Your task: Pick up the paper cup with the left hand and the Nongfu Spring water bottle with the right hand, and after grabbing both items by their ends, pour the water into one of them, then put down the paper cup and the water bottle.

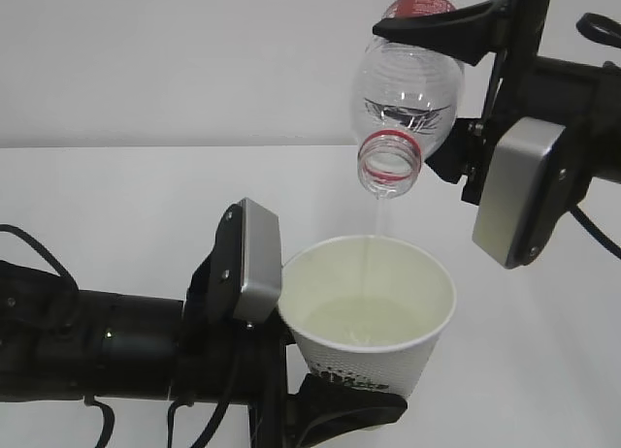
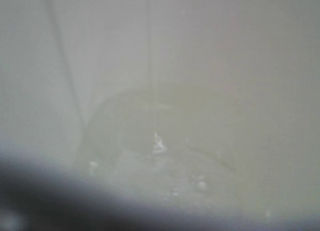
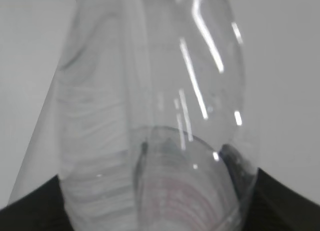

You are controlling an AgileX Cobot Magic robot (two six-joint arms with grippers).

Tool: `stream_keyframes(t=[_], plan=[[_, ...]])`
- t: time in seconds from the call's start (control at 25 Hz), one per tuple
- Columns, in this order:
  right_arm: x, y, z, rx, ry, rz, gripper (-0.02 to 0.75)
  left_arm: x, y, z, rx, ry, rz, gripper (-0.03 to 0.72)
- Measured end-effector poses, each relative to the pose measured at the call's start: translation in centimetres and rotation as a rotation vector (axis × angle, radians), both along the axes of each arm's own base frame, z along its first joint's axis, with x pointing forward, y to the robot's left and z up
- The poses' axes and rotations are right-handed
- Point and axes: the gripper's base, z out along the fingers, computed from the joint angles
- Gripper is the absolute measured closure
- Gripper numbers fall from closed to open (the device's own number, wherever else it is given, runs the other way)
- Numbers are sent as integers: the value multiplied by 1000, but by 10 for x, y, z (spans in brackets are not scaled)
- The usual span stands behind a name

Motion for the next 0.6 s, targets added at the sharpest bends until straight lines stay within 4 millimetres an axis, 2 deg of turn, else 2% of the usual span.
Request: stream_keyframes(t=[0.6], plan=[[0, 0, 0, -5, -7, 0, 220, 1, 0, -1, 15, 0, 6, 212]])
